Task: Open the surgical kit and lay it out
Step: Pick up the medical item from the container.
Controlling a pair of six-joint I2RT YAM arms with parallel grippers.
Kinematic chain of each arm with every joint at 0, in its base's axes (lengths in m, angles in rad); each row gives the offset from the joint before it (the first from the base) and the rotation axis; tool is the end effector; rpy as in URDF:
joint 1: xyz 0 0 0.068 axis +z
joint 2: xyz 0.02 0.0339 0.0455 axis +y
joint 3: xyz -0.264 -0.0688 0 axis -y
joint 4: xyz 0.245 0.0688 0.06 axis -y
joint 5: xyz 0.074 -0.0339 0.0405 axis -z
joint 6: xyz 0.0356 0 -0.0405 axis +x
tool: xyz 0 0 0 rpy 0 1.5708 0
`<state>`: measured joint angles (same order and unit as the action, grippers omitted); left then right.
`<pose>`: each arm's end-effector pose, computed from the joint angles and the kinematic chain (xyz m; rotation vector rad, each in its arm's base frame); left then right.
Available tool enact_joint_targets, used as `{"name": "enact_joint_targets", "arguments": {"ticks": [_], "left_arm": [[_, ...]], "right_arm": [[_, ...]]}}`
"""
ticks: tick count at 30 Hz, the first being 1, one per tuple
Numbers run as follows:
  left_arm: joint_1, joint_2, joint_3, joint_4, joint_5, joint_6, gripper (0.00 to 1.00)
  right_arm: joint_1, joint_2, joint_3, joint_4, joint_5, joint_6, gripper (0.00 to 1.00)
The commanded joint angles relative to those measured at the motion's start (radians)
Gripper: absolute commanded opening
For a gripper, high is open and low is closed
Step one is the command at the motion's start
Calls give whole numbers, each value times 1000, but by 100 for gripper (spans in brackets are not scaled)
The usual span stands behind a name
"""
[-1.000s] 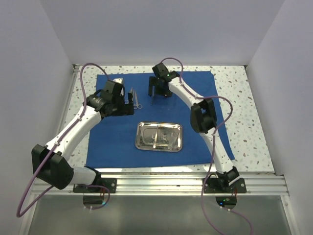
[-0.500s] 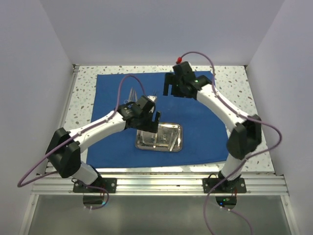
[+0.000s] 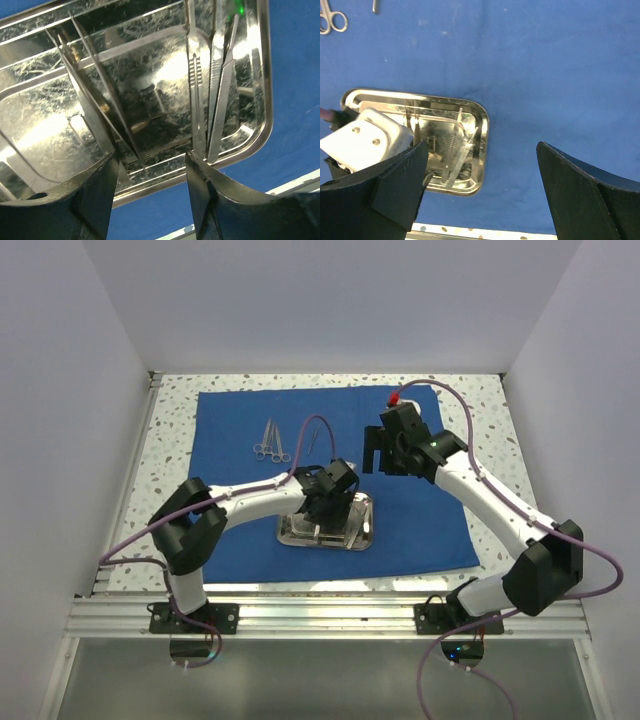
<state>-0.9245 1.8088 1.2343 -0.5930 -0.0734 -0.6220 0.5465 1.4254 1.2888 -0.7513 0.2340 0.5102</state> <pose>0.2210 -0.2886 0.1866 0.3989 2.7557 -0.3244 0.2616 0.1495 0.3165 0.0574 2.4341 0.1889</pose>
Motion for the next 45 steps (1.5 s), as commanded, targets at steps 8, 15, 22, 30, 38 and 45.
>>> {"name": "enact_joint_targets", "arguments": {"ticks": [8, 15, 22, 30, 38, 45], "left_arm": [[-17, 89, 96, -21, -62, -73, 50], [-19, 75, 99, -36, -95, -97, 47], [-23, 40, 91, -73, -166, -134, 38], [-23, 41, 73, -61, -154, -131, 37], [-22, 129, 113, -53, -129, -113, 38], [-19, 195, 152, -62, -124, -96, 16]], "right_arm": [[-17, -72, -9, -20, 39, -59, 94], [-39, -82, -34, -17, 21, -76, 94], [-49, -77, -40, -10, 2, -85, 94], [-53, -66, -48, -3, -10, -78, 94], [-53, -66, -42, -16, 2, -81, 94], [-57, -74, -52, -20, 7, -75, 94]]}}
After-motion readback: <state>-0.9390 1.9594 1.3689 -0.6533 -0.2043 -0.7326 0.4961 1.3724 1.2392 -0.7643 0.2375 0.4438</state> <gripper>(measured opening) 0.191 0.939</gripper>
